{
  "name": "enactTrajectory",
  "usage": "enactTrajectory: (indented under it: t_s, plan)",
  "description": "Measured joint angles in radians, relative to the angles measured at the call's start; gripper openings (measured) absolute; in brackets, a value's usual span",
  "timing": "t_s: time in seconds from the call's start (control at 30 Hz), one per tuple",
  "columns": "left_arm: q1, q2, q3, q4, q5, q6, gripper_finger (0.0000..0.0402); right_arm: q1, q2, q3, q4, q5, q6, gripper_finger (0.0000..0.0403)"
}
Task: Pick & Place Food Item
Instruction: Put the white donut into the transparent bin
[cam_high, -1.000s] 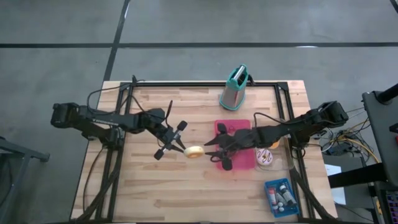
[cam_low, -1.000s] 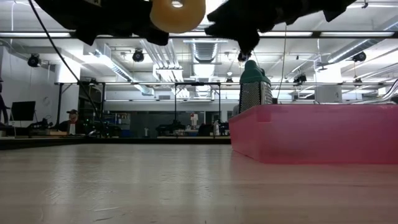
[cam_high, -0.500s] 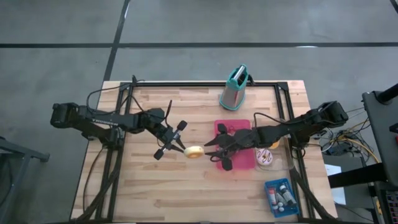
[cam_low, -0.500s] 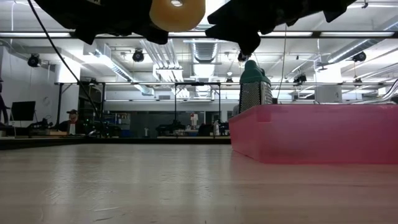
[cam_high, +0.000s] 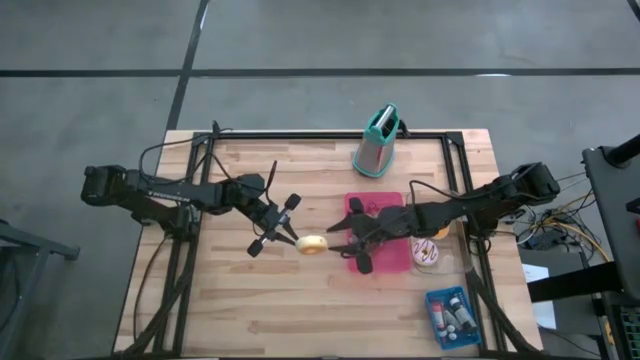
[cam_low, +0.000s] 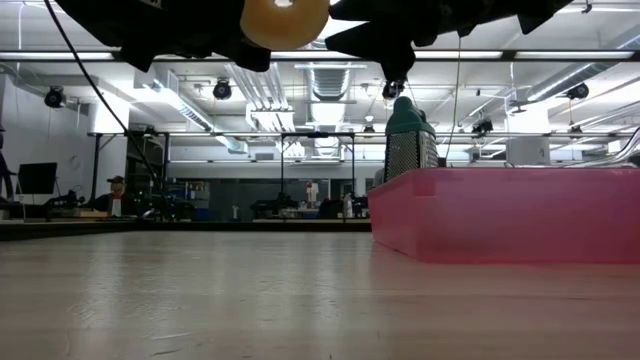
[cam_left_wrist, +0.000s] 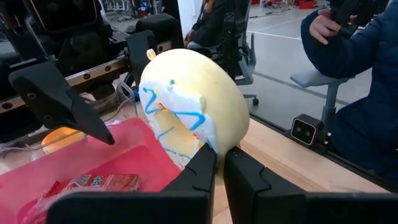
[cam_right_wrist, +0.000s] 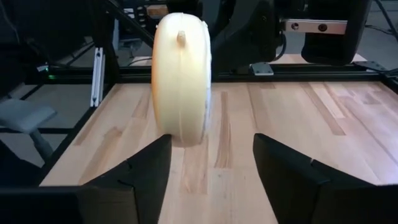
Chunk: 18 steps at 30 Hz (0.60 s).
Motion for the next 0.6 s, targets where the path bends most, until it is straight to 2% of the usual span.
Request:
enactTrajectory:
  t_s: [0.4,0.6]
  plan:
    - [0.000,0.000,0.000,0.000,0.000,0.000,0.0026,0.000,0.000,0.000,0.004,0.000,0.000,0.0309]
    - [0.000,-0.001,0.000,0.000,0.000,0.000,0.0026,0.000,0.000,0.000,0.029,0.000,0.000,0.0329]
